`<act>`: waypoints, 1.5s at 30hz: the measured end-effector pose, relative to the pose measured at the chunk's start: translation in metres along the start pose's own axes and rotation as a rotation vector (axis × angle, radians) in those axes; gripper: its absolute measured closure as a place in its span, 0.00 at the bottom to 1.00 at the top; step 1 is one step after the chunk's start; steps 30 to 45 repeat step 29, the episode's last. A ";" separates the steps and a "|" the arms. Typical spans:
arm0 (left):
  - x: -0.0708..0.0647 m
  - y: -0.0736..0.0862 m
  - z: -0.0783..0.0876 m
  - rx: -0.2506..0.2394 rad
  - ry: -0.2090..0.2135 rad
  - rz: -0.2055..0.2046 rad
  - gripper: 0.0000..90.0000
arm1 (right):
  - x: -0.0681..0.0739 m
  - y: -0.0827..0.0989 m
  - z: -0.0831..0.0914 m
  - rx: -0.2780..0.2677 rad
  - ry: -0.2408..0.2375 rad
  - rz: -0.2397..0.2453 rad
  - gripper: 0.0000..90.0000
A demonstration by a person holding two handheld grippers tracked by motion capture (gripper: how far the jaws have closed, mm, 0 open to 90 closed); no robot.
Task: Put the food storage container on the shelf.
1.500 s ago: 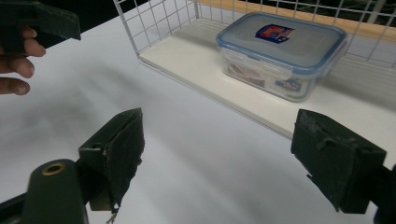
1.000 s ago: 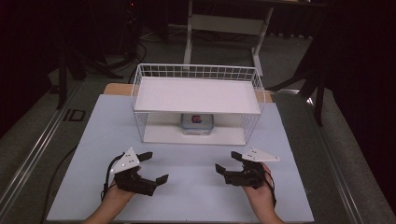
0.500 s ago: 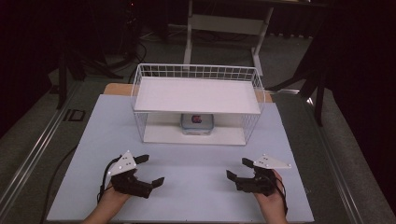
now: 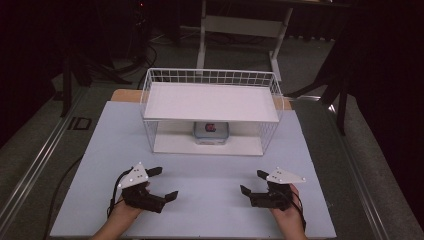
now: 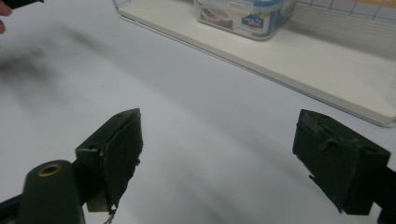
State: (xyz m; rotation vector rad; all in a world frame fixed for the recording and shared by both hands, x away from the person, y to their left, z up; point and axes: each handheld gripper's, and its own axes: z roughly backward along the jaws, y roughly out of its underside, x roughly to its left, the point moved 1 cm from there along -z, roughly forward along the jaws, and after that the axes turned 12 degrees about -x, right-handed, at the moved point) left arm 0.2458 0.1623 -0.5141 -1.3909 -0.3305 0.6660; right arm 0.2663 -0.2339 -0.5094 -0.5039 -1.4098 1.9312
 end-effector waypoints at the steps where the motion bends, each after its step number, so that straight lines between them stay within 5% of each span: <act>1: 0.000 0.000 0.000 -0.001 0.001 -0.002 0.01 | -0.001 0.000 -0.001 -0.003 -0.001 0.001 0.17; 11: 0.001 0.002 0.000 -0.007 -0.005 -0.016 0.01 | -0.012 0.001 -0.004 -0.016 0.023 -0.011 0.17; 21: 0.008 0.001 0.005 -0.032 -0.026 0.020 0.01 | -0.010 0.002 -0.009 -0.007 0.020 -0.004 0.17; 45: 0.007 0.000 0.006 -0.036 -0.038 0.000 0.01 | -0.014 0.004 -0.010 -0.007 0.022 -0.031 0.18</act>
